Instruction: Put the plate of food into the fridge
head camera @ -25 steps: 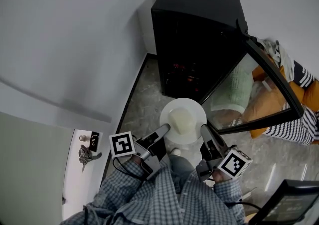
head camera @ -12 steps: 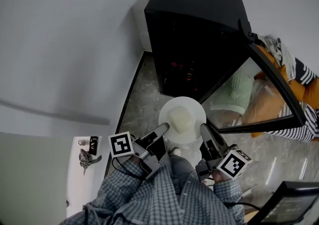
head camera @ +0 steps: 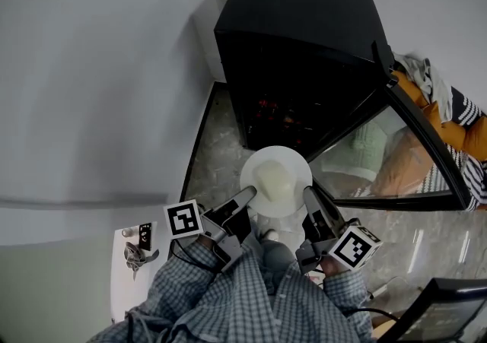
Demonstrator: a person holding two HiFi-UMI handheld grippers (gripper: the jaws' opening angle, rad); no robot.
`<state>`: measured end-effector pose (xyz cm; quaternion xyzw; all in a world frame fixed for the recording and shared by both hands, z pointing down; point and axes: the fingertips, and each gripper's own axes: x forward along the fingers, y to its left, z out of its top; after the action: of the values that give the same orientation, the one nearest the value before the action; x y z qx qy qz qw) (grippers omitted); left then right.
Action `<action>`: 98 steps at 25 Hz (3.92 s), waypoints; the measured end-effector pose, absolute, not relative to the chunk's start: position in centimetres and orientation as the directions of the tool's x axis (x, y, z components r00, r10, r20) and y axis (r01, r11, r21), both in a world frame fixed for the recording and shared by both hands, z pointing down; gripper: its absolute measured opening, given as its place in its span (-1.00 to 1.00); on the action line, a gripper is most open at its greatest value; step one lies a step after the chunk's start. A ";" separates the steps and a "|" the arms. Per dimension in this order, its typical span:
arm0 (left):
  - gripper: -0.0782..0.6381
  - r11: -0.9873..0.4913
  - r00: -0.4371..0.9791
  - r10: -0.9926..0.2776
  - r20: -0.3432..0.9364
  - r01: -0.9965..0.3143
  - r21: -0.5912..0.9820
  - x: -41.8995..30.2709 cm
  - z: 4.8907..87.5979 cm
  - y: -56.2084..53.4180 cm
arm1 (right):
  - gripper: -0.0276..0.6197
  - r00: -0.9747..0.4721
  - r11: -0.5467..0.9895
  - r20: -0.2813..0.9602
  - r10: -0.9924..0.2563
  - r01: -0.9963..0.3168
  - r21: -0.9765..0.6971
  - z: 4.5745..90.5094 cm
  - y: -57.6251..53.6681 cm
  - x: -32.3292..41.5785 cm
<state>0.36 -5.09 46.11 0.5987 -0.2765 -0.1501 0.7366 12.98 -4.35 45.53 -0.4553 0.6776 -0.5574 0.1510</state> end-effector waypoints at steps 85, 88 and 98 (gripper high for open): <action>-0.73 0.204 0.750 -0.644 0.150 -0.020 0.979 -1.8 66.4 -11.7 | -0.73 -0.425 -0.008 0.508 -0.750 -0.761 -0.649 64.5 -11.5 9.4; -0.73 0.206 0.745 -0.647 0.160 -0.031 0.978 -1.8 66.8 -12.3 | -0.64 -0.433 -0.012 0.510 -0.743 -0.754 -0.657 64.7 -11.3 9.3; -0.73 0.186 0.749 -0.636 0.187 -0.087 0.979 -0.3 69.4 -15.5 | -0.62 -0.424 0.017 0.557 -0.714 -0.806 -0.592 66.4 -9.3 10.0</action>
<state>-0.33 -15.53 69.42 0.6079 -0.2972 -0.1933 0.7105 9.98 -9.27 66.38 -0.5341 0.7113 -0.4541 -0.0504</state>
